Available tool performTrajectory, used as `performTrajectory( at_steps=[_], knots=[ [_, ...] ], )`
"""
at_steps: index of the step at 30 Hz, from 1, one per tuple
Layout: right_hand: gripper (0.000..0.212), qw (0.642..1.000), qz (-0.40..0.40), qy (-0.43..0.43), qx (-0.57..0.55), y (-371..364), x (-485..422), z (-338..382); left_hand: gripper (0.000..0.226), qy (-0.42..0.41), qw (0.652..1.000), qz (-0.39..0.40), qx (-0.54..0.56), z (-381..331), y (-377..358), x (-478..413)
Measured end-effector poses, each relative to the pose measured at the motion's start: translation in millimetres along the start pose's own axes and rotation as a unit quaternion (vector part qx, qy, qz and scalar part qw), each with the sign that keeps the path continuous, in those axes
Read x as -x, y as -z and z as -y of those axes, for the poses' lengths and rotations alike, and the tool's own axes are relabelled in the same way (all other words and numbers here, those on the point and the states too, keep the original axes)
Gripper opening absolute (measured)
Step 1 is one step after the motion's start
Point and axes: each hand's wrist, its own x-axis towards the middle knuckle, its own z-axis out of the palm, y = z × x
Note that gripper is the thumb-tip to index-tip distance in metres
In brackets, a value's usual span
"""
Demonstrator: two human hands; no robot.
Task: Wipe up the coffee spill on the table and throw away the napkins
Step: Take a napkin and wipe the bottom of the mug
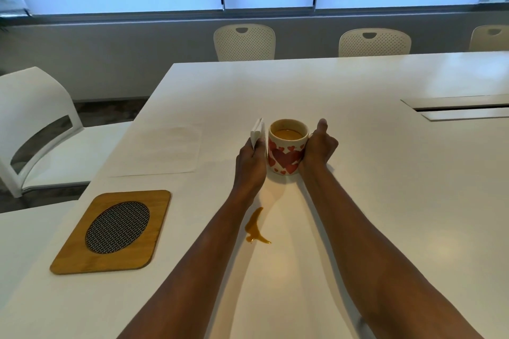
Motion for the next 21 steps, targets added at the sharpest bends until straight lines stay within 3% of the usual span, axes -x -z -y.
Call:
performTrajectory(
  at_steps=[7,10,13,16,18,21],
  knots=[
    [0.047,1.000,-0.004,-0.008,-0.020,-2,10,15,0.038,-0.044,0.999,0.013,-0.004,-9,-13,1],
    [0.047,1.000,-0.006,-0.006,-0.021,-2,12,25,0.052,-0.045,0.996,0.038,0.063,-15,-17,4],
    [0.047,0.999,-0.013,-0.005,-0.031,-1,16,33,0.080,-0.014,0.988,0.057,0.143,-18,-17,11],
    [0.046,0.999,-0.017,-0.003,-0.027,2,21,39,0.091,0.023,0.983,0.046,0.177,-19,-13,13],
    [0.046,0.999,-0.018,-0.004,-0.026,3,23,42,0.087,0.040,0.987,0.010,0.157,-19,-13,10],
    [0.046,0.999,-0.019,-0.007,-0.030,5,27,47,0.061,0.012,0.992,-0.044,0.122,-25,-18,8]
  ],
)
